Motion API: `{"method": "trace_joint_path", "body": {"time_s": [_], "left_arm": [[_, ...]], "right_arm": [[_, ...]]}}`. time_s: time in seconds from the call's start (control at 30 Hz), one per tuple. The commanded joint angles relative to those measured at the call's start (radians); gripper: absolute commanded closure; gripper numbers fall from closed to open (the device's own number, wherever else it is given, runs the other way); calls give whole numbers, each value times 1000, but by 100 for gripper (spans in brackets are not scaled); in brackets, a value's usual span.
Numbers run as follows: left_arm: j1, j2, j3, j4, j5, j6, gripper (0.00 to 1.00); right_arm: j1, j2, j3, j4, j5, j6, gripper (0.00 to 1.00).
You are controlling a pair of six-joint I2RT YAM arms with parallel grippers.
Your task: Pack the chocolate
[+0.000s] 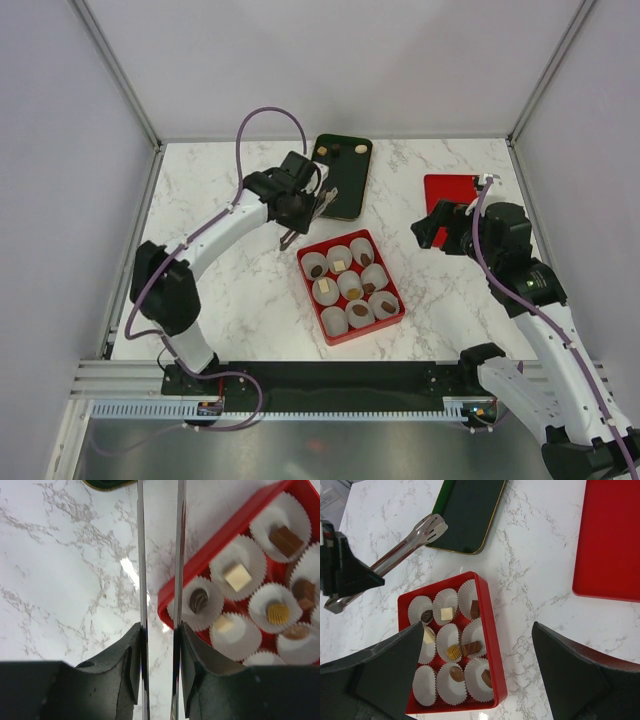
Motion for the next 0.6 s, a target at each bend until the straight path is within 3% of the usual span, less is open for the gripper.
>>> {"method": "trace_joint_path", "body": {"time_s": [0.0,0.33,0.57], "left_arm": [[-36,-134,-29,-106,50,-11,63],[-225,-413,-145,-307,102,-95,64],[-326,-536,-294,-355,131,-215,63]], "right_arm": [[-3,0,54,3,-9,-1,2],[-2,-32,39,-5,-14,3,2],[-2,-35,27,-8,-22,-8,2]]}}
